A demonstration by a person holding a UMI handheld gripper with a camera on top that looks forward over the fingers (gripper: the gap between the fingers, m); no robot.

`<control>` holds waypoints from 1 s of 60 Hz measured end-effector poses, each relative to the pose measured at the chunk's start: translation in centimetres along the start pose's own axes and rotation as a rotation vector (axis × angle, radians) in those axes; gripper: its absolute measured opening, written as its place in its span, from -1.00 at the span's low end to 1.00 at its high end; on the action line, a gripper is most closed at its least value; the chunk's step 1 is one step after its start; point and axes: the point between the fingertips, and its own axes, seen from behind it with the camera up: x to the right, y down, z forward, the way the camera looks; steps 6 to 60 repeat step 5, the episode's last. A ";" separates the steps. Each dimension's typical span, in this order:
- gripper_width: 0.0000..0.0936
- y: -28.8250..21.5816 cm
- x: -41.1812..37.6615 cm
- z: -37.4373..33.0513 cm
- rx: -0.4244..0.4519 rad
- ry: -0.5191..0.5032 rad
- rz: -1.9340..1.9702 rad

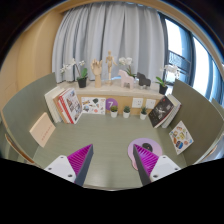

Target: Arrange mouse

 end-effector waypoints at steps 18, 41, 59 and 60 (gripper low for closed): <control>0.70 0.2 -1.5 -0.7 0.013 -0.018 0.010; 0.70 0.2 -1.5 -0.7 0.013 -0.018 0.010; 0.70 0.2 -1.5 -0.7 0.013 -0.018 0.010; 0.70 0.2 -1.5 -0.7 0.013 -0.018 0.010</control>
